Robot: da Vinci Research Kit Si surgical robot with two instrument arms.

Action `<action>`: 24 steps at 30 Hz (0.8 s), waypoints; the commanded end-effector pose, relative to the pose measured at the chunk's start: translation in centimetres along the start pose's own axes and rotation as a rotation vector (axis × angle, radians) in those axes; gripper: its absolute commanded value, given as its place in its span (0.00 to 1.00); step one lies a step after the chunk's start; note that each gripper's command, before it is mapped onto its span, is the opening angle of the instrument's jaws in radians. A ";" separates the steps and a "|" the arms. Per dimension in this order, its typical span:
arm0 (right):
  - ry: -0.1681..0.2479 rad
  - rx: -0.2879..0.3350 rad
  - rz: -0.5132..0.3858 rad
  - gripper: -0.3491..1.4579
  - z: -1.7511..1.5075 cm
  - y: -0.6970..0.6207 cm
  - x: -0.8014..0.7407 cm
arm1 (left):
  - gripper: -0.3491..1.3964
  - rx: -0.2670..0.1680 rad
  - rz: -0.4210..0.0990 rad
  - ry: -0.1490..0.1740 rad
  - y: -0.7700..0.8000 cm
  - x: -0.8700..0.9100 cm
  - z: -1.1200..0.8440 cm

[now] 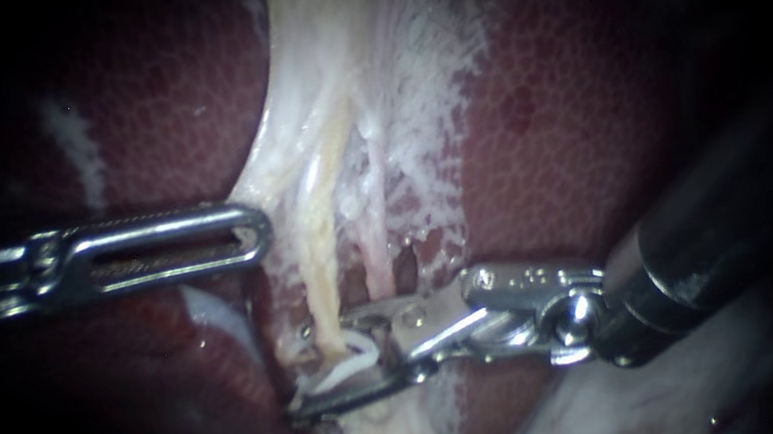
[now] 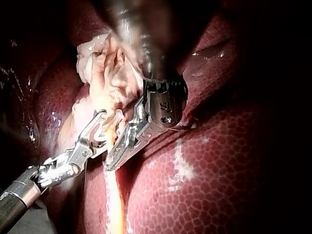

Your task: Clipping second clip left tube

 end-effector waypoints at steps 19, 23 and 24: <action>-0.050 -0.041 0.025 0.00 -0.10 0.10 -0.08 | 0.00 -0.001 0.002 0.000 0.01 0.03 0.01; -0.050 -0.040 0.025 0.00 -0.10 0.10 -0.08 | 0.00 0.000 0.002 0.000 0.01 0.03 0.01; -0.050 -0.040 0.025 0.00 -0.10 0.10 -0.08 | 0.00 0.000 0.002 0.000 0.01 0.03 0.01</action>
